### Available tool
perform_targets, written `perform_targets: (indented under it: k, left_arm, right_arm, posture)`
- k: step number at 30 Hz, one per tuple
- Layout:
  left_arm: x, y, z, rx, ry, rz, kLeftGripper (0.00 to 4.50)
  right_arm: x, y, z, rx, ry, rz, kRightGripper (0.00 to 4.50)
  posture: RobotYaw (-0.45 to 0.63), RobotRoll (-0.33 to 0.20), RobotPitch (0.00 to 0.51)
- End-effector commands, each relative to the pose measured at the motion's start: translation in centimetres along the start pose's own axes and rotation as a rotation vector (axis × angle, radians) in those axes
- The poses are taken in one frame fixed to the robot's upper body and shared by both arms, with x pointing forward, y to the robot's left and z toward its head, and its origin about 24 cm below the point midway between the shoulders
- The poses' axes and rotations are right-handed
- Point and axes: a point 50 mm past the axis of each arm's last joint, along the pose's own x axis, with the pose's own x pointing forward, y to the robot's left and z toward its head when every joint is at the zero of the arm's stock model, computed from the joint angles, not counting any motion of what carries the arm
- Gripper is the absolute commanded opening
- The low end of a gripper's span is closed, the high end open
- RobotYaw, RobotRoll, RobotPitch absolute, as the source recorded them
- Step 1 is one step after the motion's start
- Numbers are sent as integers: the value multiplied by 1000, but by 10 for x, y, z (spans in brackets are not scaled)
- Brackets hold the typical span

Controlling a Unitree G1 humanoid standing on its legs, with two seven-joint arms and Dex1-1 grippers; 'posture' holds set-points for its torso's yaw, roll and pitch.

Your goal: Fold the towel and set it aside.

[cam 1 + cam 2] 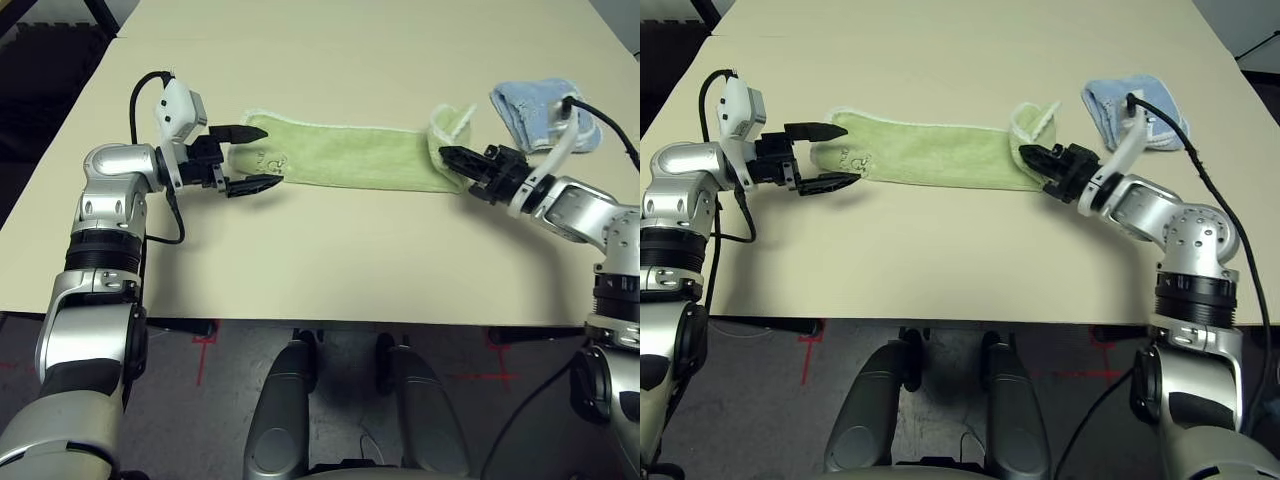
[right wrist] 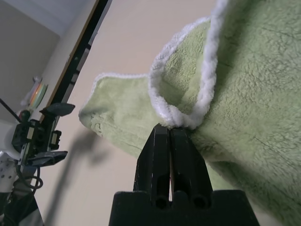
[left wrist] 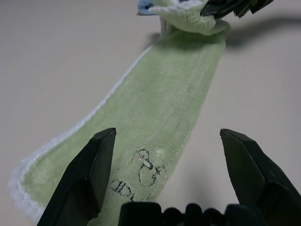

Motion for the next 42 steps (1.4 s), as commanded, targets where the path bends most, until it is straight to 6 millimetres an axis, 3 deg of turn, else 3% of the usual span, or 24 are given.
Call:
perform_targets:
  k: [1, 10, 29, 30, 32, 37, 41, 42]
  left_arm:
    - [-2, 0, 1, 7, -3, -4, 4500]
    - [-6, 0, 0, 7, 9, 3, 4500]
    - [-5, 0, 0, 10, 21, -1, 4500]
    - [-6, 0, 0, 10, 23, -1, 4500]
    - [-7, 0, 0, 10, 26, 1, 4500]
    - [-7, 0, -1, 9, 31, 3, 4500]
    - [-4, 0, -2, 9, 29, -1, 4500]
    - [-3, 0, -2, 9, 29, -2, 4500]
  right_arm:
    - [8, 1, -6, -12, 55, 10, 14]
    - [25, 11, -26, -85, 185, 43, 14]
    - [57, 12, -51, -148, 245, 0, 14]
    - [57, 13, -52, -163, 258, 15, 525]
    - [55, 15, -51, -194, 280, 49, 1021]
    - [50, 24, -41, -294, 282, 143, 2922]
    - [45, 33, -31, -457, 305, 270, 4483]
    - [45, 33, -31, -484, 323, 293, 4483]
  posture:
    - [53, 0, 258]
    - [64, 0, 257]
    - [70, 0, 252]
    - [70, 0, 252]
    - [70, 0, 252]
    - [65, 0, 250]
    - [47, 0, 247]
    - [45, 0, 247]
